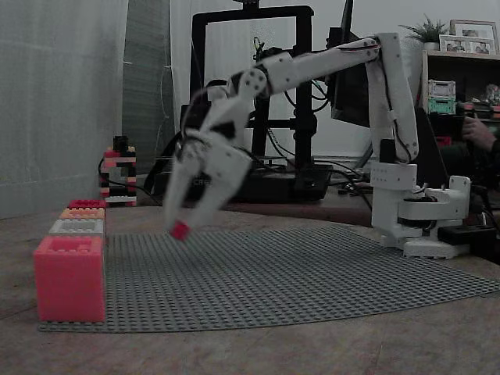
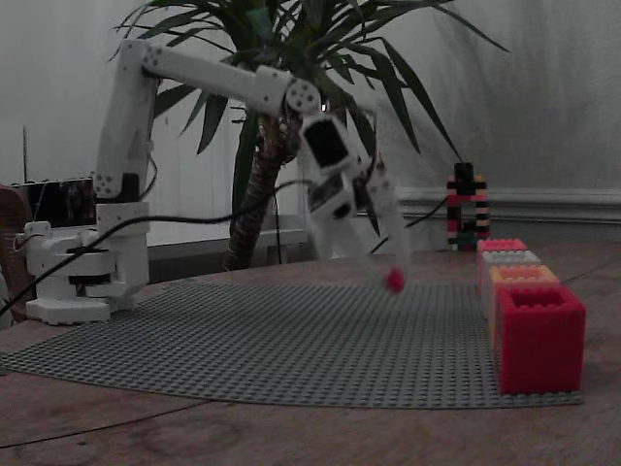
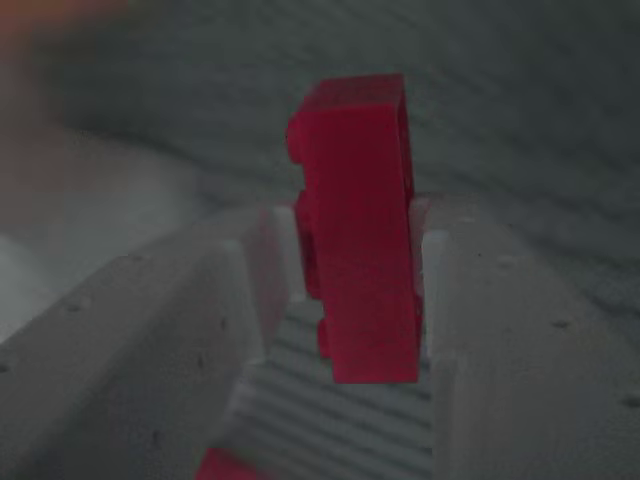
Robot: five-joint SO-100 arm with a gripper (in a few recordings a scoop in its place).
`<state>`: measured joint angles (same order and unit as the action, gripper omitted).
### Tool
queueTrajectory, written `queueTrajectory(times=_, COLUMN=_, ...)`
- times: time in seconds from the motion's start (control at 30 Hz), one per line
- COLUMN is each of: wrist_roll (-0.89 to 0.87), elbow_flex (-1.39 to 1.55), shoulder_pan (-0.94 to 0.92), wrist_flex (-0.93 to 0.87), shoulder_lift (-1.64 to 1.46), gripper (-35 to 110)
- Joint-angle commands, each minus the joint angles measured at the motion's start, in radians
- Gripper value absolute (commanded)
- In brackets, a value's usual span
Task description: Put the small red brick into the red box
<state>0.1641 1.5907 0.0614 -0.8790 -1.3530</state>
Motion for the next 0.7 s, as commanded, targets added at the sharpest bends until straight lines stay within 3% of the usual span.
queueTrajectory(times=0.0, wrist_roll=-0.026, elbow_flex=-0.161, shoulder_pan=-0.147, wrist_flex=0.055, shoulder_lift=-0.094, gripper=0)
queueTrajectory(times=0.3, wrist_roll=-0.023, elbow_flex=-0.276, shoulder_pan=-0.38, wrist_flex=0.31, shoulder_lift=0.054, gripper=0)
queueTrajectory(times=0.43, wrist_roll=-0.035, elbow_flex=-0.279, shoulder_pan=-0.399, wrist_flex=0.465, shoulder_lift=0.141, gripper=0)
queueTrajectory(times=0.67, wrist_roll=-0.031, elbow_flex=-0.397, shoulder_pan=-0.387, wrist_flex=0.538, shoulder_lift=0.281, gripper=0)
